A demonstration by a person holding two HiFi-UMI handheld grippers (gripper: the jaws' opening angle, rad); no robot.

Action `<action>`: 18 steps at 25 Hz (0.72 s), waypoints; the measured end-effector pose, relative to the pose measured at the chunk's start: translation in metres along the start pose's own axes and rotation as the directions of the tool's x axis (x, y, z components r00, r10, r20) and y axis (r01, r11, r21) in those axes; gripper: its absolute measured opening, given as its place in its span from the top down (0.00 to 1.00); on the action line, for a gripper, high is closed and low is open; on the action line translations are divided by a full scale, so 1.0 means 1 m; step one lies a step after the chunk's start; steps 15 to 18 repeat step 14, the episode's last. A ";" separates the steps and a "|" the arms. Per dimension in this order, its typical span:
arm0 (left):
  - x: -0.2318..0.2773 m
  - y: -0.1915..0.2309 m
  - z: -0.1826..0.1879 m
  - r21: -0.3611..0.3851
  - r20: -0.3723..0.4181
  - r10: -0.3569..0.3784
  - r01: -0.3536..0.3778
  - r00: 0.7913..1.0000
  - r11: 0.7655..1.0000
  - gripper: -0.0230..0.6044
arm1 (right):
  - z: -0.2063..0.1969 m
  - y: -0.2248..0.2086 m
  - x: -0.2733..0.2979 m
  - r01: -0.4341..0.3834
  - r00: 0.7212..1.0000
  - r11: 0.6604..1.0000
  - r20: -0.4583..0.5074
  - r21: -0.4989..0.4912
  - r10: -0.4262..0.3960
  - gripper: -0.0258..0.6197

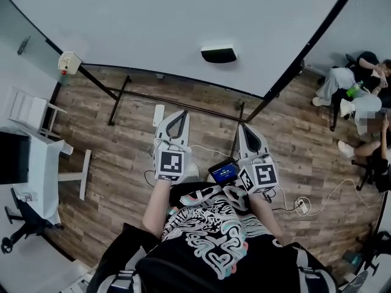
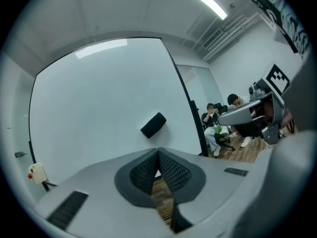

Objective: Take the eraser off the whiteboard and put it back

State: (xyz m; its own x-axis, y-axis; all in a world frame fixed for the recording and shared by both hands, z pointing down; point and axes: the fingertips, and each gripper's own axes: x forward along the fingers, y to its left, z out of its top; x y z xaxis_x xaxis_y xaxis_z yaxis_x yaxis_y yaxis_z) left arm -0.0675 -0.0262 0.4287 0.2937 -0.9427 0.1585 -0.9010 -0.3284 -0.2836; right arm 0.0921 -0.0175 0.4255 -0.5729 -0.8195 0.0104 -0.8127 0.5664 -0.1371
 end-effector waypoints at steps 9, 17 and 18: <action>0.009 0.008 -0.002 -0.008 0.005 -0.011 0.011 1.000 1.000 0.95 | 0.002 -0.003 0.012 0.006 1.000 1.000 0.001 -0.004 -0.006 0.94; 0.017 0.002 0.001 0.033 0.009 -0.032 0.031 0.999 0.999 0.95 | 0.004 -0.008 0.015 0.012 1.000 1.000 0.006 -0.004 -0.012 0.94; 0.017 0.002 0.001 0.033 0.009 -0.032 0.031 0.999 0.999 0.95 | 0.004 -0.008 0.015 0.012 1.000 1.000 0.006 -0.004 -0.012 0.94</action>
